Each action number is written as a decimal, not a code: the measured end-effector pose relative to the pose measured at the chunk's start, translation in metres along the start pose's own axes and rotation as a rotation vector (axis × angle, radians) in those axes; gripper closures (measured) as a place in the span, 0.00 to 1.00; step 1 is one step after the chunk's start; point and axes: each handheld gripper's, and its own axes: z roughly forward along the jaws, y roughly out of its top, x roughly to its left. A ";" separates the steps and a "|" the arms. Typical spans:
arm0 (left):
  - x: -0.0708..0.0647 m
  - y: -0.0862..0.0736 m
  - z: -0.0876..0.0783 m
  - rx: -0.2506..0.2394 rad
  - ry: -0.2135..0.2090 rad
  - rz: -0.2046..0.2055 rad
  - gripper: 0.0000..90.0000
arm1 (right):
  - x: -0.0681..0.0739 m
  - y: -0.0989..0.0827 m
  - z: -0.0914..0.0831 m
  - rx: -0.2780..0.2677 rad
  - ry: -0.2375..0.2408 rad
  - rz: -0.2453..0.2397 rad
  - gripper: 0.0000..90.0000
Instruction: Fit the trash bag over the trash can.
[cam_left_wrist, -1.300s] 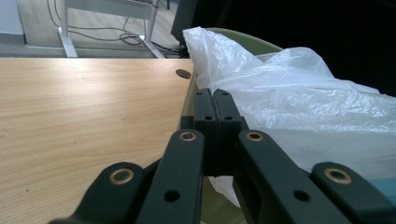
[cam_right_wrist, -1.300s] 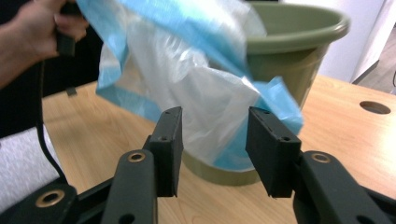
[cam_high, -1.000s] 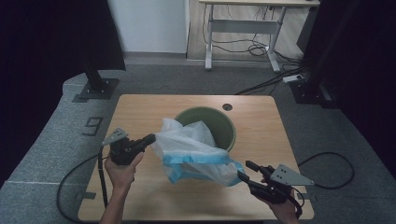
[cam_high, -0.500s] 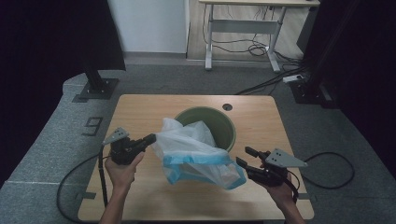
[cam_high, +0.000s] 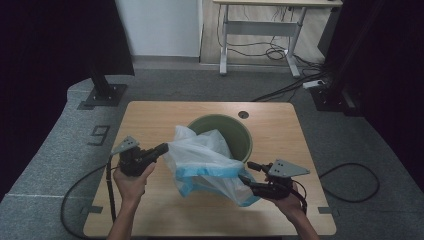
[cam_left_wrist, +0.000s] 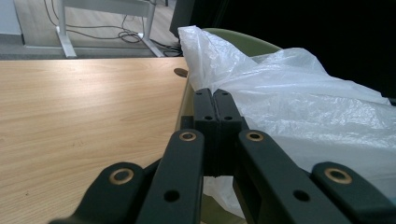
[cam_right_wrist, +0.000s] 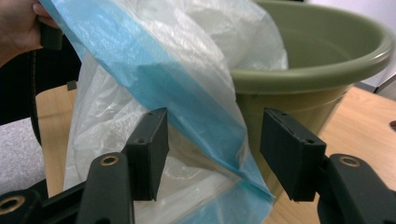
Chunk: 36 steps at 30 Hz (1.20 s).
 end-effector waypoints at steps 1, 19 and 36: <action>0.000 0.000 0.000 0.000 0.000 0.000 1.00 | 0.001 -0.001 0.002 0.004 0.001 0.002 0.45; 0.000 0.001 -0.003 -0.003 -0.003 0.002 1.00 | 0.002 -0.013 0.010 -0.009 -0.037 -0.062 0.92; -0.012 0.025 0.006 0.009 0.021 0.079 1.00 | -0.028 0.023 -0.018 -0.076 -0.307 -0.059 0.98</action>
